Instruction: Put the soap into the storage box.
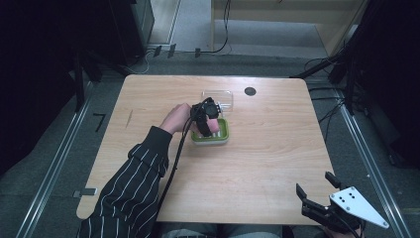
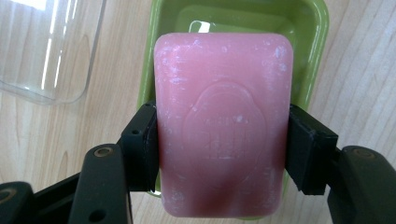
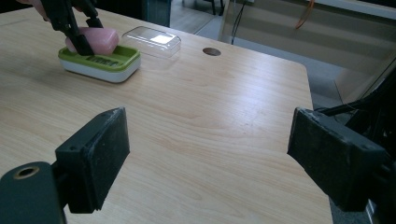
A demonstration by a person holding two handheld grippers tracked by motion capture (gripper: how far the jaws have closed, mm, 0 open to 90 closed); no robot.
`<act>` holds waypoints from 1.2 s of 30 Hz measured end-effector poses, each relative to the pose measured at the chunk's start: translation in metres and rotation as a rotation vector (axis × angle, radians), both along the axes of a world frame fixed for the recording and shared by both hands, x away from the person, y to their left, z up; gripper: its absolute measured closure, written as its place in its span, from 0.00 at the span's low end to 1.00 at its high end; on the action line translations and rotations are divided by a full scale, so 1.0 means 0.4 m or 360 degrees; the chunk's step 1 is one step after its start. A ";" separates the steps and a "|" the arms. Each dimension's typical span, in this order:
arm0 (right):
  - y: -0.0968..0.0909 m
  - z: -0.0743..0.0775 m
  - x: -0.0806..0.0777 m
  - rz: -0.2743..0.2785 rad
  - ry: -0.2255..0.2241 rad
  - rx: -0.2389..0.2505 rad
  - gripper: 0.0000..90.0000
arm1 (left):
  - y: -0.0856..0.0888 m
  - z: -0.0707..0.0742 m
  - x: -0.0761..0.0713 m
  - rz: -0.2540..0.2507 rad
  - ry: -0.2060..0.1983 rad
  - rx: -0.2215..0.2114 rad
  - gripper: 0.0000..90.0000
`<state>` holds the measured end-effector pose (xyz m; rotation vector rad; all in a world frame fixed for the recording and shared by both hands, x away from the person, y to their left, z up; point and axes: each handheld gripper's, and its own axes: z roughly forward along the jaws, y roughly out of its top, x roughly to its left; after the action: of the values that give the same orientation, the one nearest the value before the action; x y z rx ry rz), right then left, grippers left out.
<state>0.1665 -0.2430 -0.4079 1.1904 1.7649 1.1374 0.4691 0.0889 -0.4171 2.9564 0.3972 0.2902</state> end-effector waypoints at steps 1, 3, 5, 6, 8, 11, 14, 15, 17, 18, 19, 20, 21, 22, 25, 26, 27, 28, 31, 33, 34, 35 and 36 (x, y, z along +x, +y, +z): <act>0.000 0.000 0.000 0.0000 -0.0001 0.0000 0.14 | -0.001 0.001 0.001 -0.0013 -0.0012 0.0001 0.43; 0.001 0.000 0.000 -0.0003 0.0001 0.0001 0.14 | -0.002 0.002 0.002 -0.0012 -0.0005 -0.0015 0.43; 0.001 0.000 0.000 0.0001 -0.0001 -0.0004 0.14 | -0.005 0.000 0.003 -0.0024 -0.0024 -0.0012 0.43; 0.001 0.000 0.000 0.0000 -0.0002 -0.0003 0.14 | -0.007 -0.002 0.003 -0.0035 -0.0012 -0.0008 0.43; 0.001 0.000 0.000 0.0000 0.0000 -0.0003 0.14 | -0.011 -0.006 0.003 -0.0042 -0.0012 -0.0013 0.43; 0.000 0.000 0.000 -0.0003 0.0001 0.0002 0.14 | -0.014 -0.013 0.006 -0.0050 -0.0007 0.0003 0.43; 0.000 0.000 0.000 -0.0002 0.0000 0.0000 0.14 | -0.014 -0.017 0.009 -0.0050 -0.0005 0.0021 0.43; 0.000 0.000 0.000 -0.0002 0.0001 0.0001 0.14 | -0.014 -0.020 0.010 -0.0050 -0.0007 0.0017 0.43; 0.000 0.000 0.000 -0.0003 0.0000 0.0001 0.14 | -0.013 -0.022 0.012 -0.0053 -0.0002 0.0016 0.43; 0.000 0.000 0.000 -0.0002 0.0000 -0.0001 0.14 | -0.013 -0.023 0.013 -0.0055 0.0000 0.0019 0.43; 0.000 0.000 0.000 -0.0003 0.0001 -0.0002 0.14 | -0.013 -0.024 0.013 -0.0058 0.0003 0.0026 0.43; 0.000 0.000 0.000 -0.0002 -0.0001 -0.0001 0.14 | -0.014 -0.026 0.013 -0.0059 0.0002 0.0029 0.43; 0.000 0.000 0.000 -0.0003 -0.0001 0.0000 0.14 | -0.014 -0.028 0.012 -0.0063 -0.0001 0.0023 0.43; 0.000 0.000 0.000 -0.0003 -0.0002 -0.0001 0.14 | -0.015 -0.029 0.012 -0.0067 0.0002 0.0027 0.43; 0.000 0.000 0.000 -0.0003 -0.0002 -0.0002 0.14 | -0.016 -0.032 0.010 -0.0072 -0.0002 0.0029 0.43; 0.000 0.000 0.000 -0.0003 -0.0003 -0.0002 0.14 | -0.017 -0.033 0.010 -0.0076 -0.0001 0.0030 0.43; 0.000 0.000 0.000 -0.0003 -0.0003 -0.0003 0.14 | -0.017 -0.033 0.011 -0.0077 0.0003 0.0038 0.43; 0.000 0.000 0.000 -0.0003 -0.0002 -0.0003 0.14 | -0.016 -0.034 0.011 -0.0088 -0.0004 0.0033 0.43; 0.000 0.000 0.000 -0.0003 -0.0004 -0.0003 0.14 | -0.016 -0.035 0.009 -0.0098 -0.0002 0.0041 0.43; 0.000 0.000 0.000 -0.0003 -0.0005 -0.0004 0.14 | -0.016 -0.036 0.010 -0.0099 -0.0007 0.0047 0.43; 0.001 0.000 0.000 0.0001 -0.0005 -0.0006 0.14 | -0.016 -0.037 0.010 -0.0097 -0.0009 0.0039 0.43; 0.001 0.000 0.000 0.0000 -0.0005 -0.0006 0.14 | -0.016 -0.037 0.010 -0.0095 -0.0004 0.0042 0.43; 0.001 0.000 0.000 0.0000 -0.0005 -0.0007 0.14 | -0.016 -0.038 0.010 -0.0091 -0.0006 0.0038 0.43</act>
<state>0.1664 -0.2426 -0.4079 1.1857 1.7644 1.1344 0.4732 0.0825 -0.4322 2.9843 0.3104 0.2958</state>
